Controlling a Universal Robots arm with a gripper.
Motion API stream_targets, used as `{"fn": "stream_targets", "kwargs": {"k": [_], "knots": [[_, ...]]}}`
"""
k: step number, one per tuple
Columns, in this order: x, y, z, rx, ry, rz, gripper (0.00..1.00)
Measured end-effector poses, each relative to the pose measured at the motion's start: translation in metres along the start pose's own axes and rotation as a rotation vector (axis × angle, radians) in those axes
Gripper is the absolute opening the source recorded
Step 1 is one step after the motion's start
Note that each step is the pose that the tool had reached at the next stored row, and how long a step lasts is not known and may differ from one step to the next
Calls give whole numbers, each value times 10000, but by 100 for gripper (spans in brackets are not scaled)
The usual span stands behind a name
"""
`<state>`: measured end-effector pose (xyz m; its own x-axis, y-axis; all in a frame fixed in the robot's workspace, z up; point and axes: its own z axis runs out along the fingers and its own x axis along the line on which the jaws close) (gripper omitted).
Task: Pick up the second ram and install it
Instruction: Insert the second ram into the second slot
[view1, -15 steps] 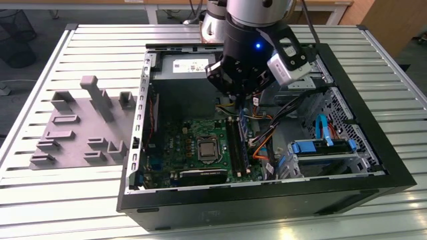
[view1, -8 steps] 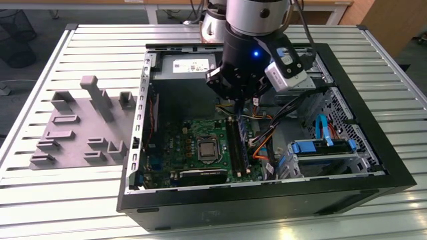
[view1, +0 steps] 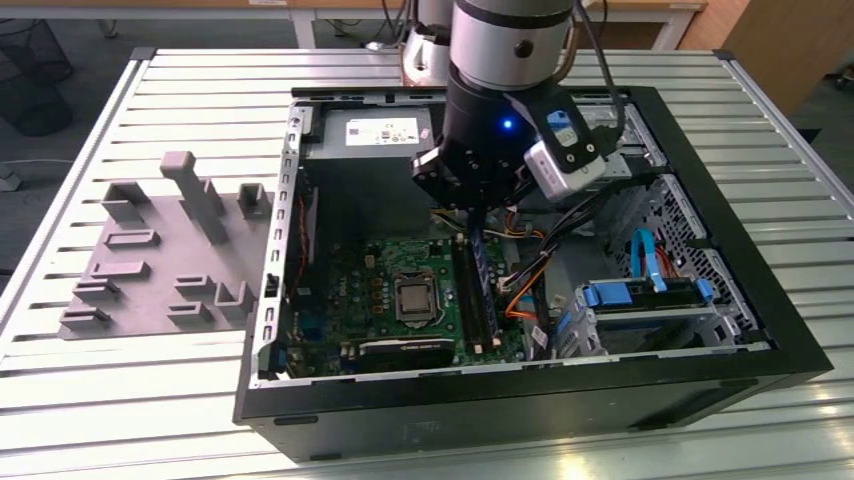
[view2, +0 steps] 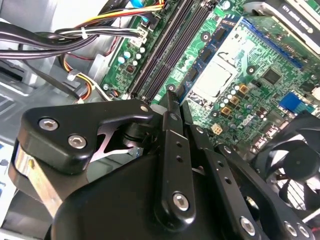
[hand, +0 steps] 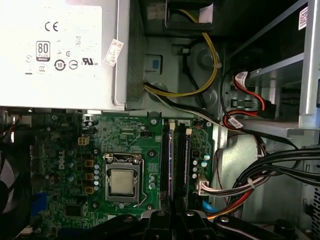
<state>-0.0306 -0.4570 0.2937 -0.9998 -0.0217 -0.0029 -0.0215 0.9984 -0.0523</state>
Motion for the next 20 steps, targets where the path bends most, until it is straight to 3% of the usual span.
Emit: {"fn": "stream_targets", "kwargs": {"k": [6, 15, 20], "knots": [[0, 3, 77, 0, 4, 72, 14], [0, 2, 92, 0, 4, 81, 14], [0, 6, 162, 0, 5, 82, 14]]}}
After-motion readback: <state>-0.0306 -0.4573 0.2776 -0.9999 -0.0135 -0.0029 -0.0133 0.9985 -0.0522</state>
